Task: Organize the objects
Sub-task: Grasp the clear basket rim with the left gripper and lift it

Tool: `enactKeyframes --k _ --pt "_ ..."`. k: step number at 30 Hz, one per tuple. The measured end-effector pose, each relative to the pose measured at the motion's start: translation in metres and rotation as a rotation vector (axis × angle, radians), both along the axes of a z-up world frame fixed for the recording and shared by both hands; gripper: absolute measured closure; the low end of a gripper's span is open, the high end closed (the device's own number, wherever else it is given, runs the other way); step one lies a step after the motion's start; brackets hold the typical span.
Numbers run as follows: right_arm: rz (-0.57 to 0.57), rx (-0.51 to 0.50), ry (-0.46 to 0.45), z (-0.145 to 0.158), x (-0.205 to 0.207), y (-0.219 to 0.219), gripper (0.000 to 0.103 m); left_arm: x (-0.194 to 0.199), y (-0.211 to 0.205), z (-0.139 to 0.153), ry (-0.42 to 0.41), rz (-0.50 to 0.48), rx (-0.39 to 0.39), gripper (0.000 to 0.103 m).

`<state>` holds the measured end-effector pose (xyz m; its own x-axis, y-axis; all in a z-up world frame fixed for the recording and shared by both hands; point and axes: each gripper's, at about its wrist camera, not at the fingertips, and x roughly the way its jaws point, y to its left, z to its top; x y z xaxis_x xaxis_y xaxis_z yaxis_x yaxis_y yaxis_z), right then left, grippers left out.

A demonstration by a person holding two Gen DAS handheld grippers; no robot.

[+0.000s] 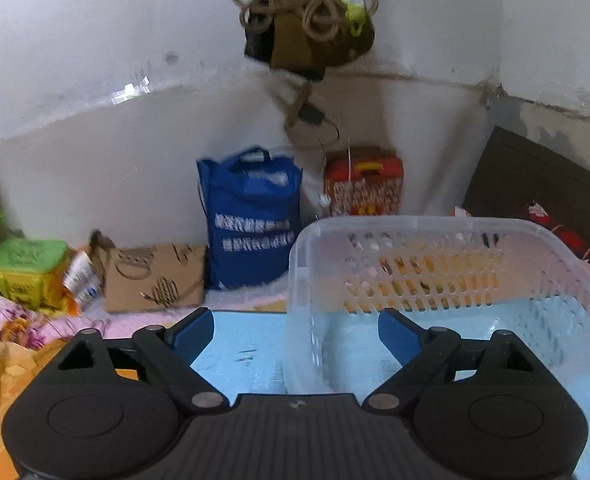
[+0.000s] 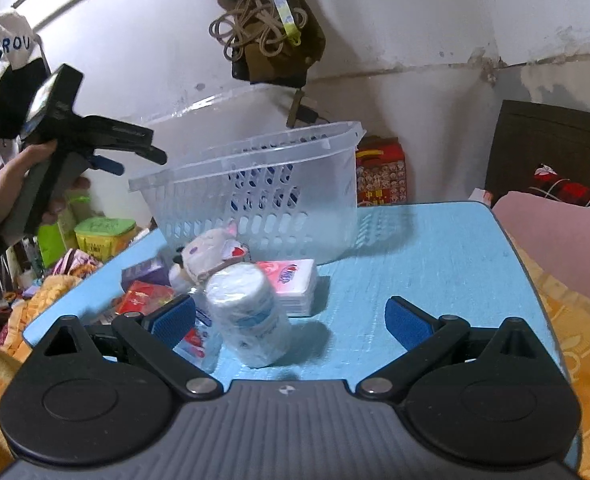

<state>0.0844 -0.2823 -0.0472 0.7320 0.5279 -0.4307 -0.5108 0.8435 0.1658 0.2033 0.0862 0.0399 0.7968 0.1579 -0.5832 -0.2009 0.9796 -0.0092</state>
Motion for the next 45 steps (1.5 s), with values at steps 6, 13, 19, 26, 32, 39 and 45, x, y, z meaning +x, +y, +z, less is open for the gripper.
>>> enactKeyframes --k 6,13,19,26,32,39,45 --pt "0.009 0.005 -0.006 0.002 0.006 0.002 0.0 0.027 0.005 -0.023 0.075 -0.015 -0.003 0.033" --pt "0.001 0.041 -0.005 -0.005 -0.004 0.002 0.0 0.029 -0.001 -0.04 0.122 -0.039 0.033 0.076" --pt "-0.023 0.041 -0.017 -0.003 -0.012 0.003 0.0 0.031 0.005 -0.037 0.129 -0.054 0.003 0.078" --pt "-0.032 -0.027 -0.071 -0.002 -0.017 0.015 0.008 0.034 0.006 -0.037 0.098 -0.048 -0.013 0.079" --pt "-0.036 -0.073 -0.07 -0.007 -0.009 0.021 0.026 0.032 0.004 -0.039 0.082 -0.032 -0.001 0.079" --pt "-0.022 -0.108 -0.063 -0.014 -0.005 0.03 0.03 0.026 0.001 -0.039 0.066 -0.014 0.009 0.078" --pt "-0.007 -0.094 -0.05 -0.019 0.001 0.032 0.055 0.025 0.0 -0.039 0.06 -0.012 0.012 0.078"
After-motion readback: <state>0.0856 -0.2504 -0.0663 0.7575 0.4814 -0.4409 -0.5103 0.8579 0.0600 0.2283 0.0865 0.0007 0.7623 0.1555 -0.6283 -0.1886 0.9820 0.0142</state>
